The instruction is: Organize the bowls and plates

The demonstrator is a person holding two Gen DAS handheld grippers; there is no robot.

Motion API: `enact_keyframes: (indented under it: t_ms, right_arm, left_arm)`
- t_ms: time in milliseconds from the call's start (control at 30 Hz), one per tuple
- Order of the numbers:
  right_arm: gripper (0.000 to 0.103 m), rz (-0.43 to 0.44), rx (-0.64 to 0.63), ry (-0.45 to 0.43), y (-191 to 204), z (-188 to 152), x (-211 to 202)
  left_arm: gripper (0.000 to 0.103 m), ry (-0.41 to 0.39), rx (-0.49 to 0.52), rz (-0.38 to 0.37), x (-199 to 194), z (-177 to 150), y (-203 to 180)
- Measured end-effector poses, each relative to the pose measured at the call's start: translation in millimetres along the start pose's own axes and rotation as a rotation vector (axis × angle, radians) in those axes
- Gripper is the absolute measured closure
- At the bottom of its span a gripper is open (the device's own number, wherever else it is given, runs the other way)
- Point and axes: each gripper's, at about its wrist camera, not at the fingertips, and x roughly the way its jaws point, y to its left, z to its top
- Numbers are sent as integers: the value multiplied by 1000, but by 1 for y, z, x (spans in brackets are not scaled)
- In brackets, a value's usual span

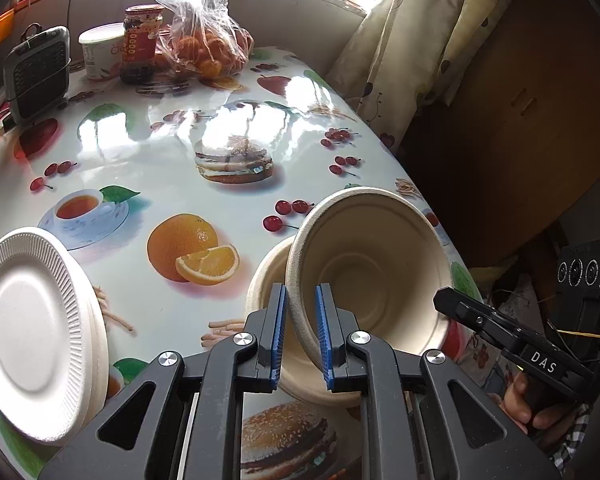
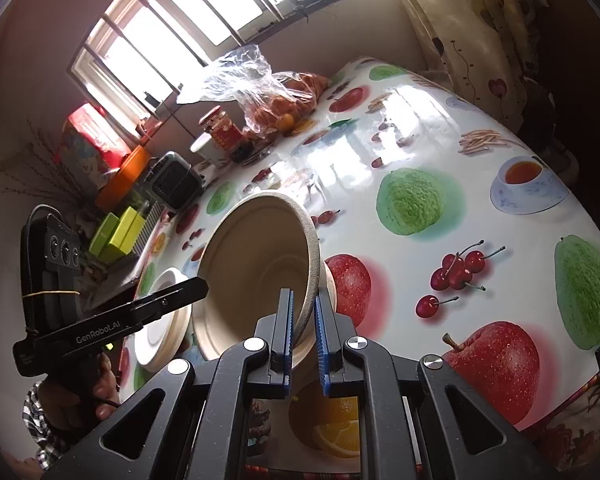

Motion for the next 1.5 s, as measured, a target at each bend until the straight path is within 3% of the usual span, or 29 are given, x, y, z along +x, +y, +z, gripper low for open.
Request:
enact_keyframes:
  t_ms: [1500]
  right_arm:
    - [91, -4, -3, 49, 7, -5, 18]
  left_arm:
    - [87, 33, -29, 29, 1, -10, 8]
